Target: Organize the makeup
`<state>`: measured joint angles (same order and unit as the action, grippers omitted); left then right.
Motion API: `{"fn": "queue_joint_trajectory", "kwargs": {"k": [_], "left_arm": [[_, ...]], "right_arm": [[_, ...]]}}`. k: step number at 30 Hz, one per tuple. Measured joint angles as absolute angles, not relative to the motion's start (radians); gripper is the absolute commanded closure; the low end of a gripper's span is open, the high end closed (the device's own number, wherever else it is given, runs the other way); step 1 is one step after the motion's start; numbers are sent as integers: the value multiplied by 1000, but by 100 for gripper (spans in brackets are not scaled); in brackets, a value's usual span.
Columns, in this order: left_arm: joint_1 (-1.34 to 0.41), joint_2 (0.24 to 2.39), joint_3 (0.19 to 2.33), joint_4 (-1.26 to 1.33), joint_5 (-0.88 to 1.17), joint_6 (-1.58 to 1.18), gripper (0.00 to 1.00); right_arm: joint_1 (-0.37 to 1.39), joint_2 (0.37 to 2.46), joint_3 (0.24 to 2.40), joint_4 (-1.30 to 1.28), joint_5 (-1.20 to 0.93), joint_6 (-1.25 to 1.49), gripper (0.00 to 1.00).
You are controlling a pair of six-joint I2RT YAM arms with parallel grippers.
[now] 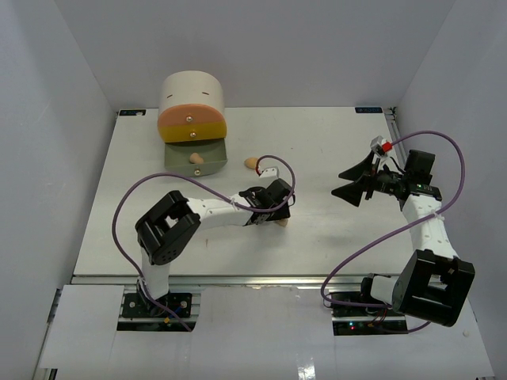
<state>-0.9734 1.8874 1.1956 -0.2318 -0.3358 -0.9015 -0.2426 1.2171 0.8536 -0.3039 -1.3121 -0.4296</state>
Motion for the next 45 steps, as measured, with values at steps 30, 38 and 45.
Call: {"fn": "queue_joint_trajectory", "kwargs": {"k": [30, 38, 45], "left_arm": [[-308, 1378, 1095, -281, -342, -655, 79], [-185, 1512, 1179, -286, -296, -643, 31], [-156, 1614, 1219, -264, -219, -639, 23]], "right_arm": [[-262, 1203, 854, -343, -1323, -464, 12], [-262, 1203, 853, -345, -1323, -465, 12], [-262, 1203, 853, -346, -1310, -474, 12]]}}
